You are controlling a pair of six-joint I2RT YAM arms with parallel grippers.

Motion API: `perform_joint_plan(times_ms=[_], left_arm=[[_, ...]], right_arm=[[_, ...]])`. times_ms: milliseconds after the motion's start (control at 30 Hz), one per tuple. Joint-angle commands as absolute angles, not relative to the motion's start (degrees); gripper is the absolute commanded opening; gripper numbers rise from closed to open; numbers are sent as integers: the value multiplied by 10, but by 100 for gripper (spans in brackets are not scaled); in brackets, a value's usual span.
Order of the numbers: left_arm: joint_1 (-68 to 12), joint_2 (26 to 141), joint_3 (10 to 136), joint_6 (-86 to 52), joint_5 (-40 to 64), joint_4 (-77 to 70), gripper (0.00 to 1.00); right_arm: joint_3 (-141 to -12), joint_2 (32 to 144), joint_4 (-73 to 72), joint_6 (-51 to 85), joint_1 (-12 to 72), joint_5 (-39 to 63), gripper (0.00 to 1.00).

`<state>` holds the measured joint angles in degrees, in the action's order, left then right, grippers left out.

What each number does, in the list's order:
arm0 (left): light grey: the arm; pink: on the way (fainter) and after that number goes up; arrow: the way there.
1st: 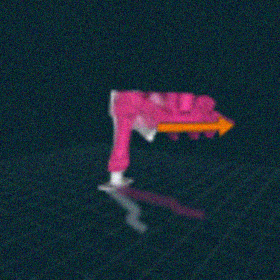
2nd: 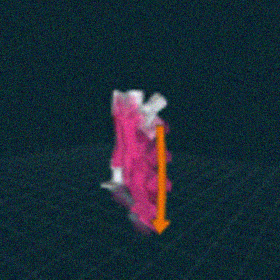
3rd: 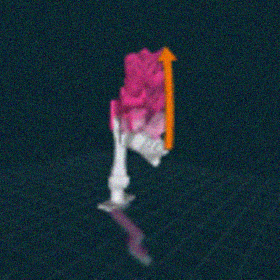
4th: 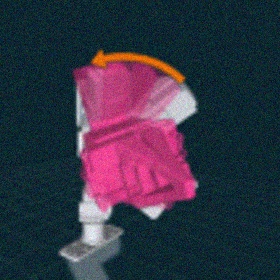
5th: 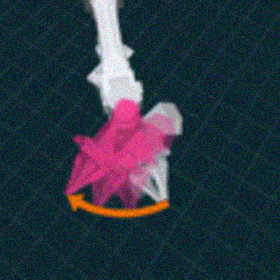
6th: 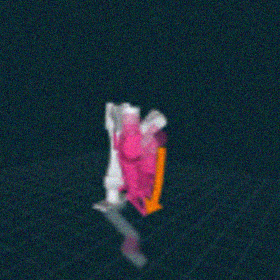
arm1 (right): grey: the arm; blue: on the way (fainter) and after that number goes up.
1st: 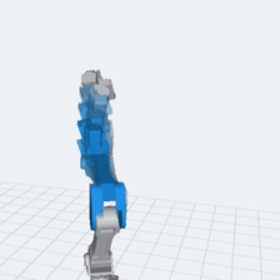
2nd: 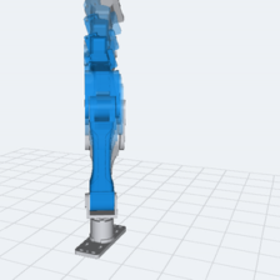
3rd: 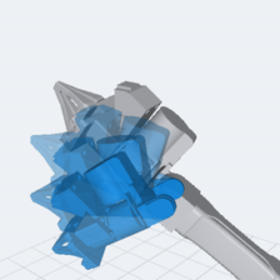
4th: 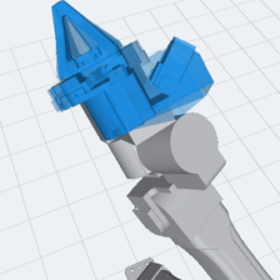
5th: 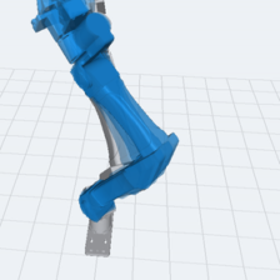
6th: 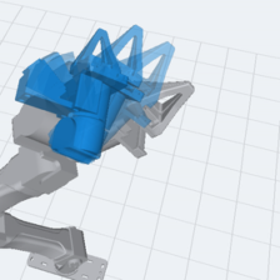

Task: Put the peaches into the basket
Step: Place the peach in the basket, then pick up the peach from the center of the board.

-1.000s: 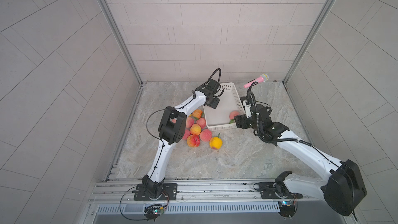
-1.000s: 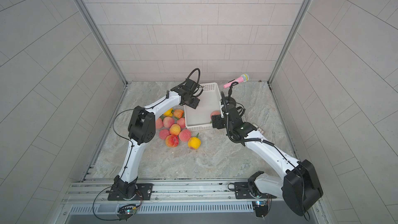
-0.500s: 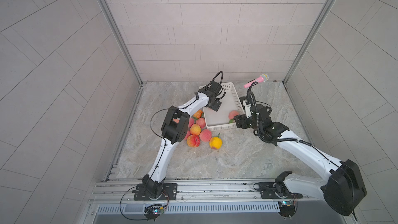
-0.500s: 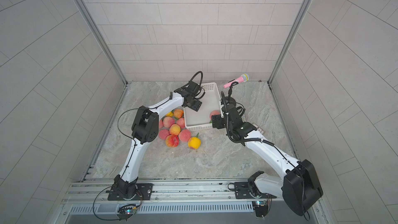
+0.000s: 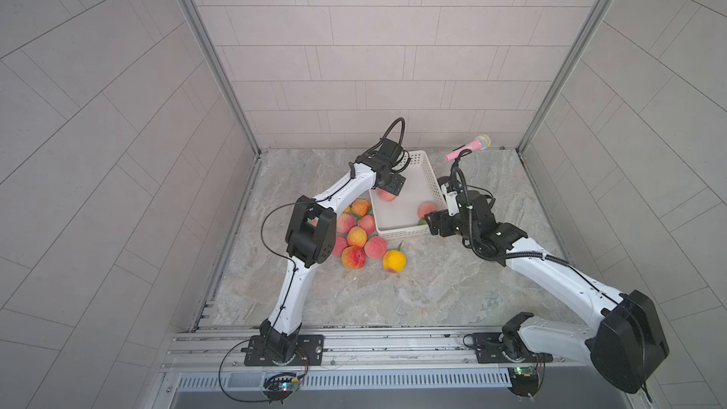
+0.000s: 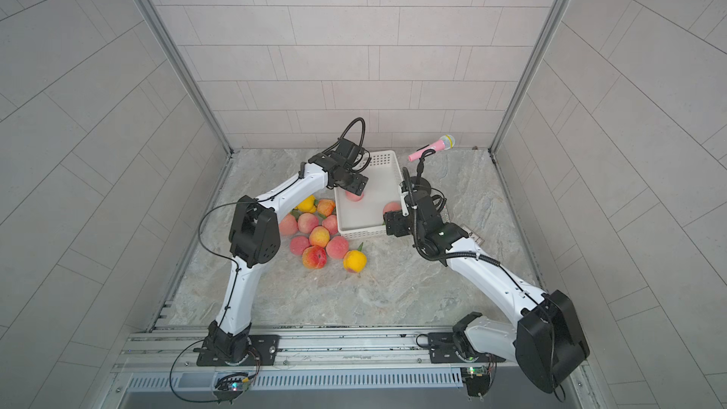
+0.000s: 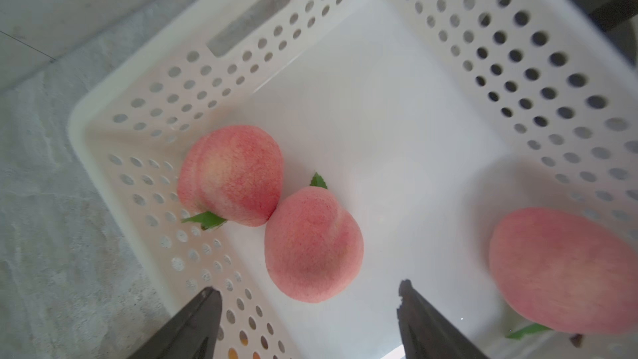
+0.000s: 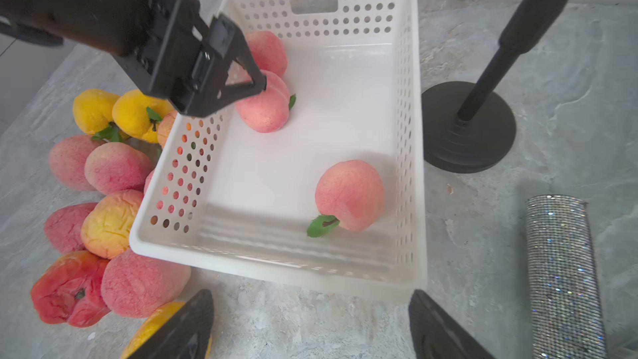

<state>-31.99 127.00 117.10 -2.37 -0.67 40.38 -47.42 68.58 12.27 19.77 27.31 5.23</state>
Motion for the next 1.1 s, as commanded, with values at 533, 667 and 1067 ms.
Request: perform_joint_plan(times_ms=[533, 667, 1067], left_arm=[[-177, 1015, 916, -117, 116, 345, 87], [-126, 977, 853, -134, 164, 326, 86], [-76, 898, 756, -115, 121, 275, 86]], right_arm=[[-508, 719, 262, -68, 445, 166, 87], [-547, 784, 273, -62, 467, 155, 87], [-608, 913, 291, -90, 487, 107, 85]])
